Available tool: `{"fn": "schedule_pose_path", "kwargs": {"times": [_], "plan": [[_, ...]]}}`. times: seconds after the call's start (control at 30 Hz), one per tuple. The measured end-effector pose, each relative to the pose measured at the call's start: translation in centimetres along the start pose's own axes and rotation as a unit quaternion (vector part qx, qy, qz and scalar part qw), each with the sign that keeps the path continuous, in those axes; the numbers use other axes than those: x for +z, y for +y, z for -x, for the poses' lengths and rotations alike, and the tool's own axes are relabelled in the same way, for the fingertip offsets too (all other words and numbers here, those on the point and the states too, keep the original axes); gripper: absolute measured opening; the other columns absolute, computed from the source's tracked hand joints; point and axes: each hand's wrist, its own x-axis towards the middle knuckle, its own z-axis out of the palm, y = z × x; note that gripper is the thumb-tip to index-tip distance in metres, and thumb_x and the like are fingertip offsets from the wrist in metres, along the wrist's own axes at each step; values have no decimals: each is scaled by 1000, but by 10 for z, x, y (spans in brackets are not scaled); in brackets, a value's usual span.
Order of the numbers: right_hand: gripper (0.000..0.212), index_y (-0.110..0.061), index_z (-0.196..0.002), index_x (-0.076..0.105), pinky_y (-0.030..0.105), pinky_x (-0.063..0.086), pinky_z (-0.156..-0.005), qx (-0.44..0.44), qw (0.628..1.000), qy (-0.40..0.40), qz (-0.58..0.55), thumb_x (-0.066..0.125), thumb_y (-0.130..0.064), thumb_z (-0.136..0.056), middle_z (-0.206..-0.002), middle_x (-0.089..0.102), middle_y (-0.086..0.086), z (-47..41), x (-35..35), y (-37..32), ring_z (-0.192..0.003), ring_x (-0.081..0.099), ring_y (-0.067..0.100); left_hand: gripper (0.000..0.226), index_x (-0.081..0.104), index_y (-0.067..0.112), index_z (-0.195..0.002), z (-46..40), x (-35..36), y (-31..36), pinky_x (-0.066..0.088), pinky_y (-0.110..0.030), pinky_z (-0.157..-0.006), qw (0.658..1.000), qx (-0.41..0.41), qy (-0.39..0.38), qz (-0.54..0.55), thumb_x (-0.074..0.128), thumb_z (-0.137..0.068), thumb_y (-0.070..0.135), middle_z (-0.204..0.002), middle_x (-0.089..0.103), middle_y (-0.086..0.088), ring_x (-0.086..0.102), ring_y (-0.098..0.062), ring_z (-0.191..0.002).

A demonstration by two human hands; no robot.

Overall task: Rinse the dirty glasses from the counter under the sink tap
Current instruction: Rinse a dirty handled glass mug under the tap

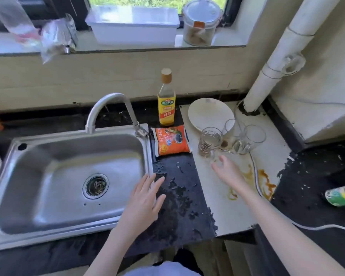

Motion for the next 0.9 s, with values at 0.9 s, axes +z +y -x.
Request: {"fn": "schedule_pose_path", "kwargs": {"times": [0.9], "plan": [[21, -2, -96, 64, 27, 54, -86, -140, 932, -244, -230, 50, -18, -96, -109, 65, 18, 31, 43, -83, -99, 66, 26, 94, 10, 28, -147, 27, -41, -42, 13, -17, -109, 954, -117, 81, 262, 70, -76, 41, -144, 15, 23, 12, 9, -132]]}}
